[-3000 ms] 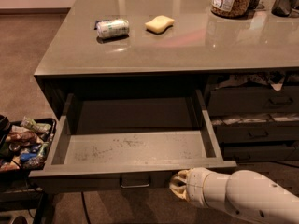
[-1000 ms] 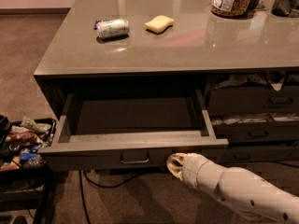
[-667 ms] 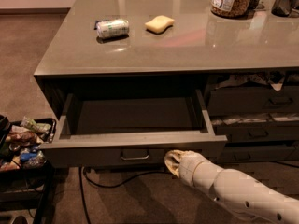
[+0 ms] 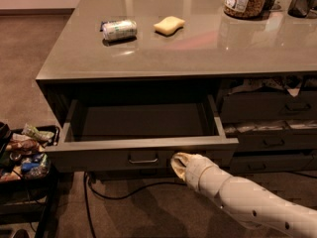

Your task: Close top drawer

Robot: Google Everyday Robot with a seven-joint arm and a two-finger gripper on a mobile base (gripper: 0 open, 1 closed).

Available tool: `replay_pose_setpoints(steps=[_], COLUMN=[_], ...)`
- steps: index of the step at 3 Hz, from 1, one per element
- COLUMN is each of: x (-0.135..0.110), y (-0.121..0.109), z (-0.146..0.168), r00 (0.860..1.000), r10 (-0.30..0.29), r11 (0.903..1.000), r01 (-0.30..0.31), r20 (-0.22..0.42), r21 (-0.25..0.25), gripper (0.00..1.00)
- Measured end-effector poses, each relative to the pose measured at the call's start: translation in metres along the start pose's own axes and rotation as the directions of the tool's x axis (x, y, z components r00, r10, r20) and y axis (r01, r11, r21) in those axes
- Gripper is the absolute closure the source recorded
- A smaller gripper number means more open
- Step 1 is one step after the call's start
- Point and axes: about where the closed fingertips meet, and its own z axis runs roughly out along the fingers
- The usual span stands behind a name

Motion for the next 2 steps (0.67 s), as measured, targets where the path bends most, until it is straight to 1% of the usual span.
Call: replay_pose_setpoints(steps=[2], x=[-0.007], y=[-0.018], z=[0.026], r00=[0.999], r10=[-0.035], r11=[0.9994], r01=[0.035], r20=[0.005], r21=[-0.001], gripper=[1.0])
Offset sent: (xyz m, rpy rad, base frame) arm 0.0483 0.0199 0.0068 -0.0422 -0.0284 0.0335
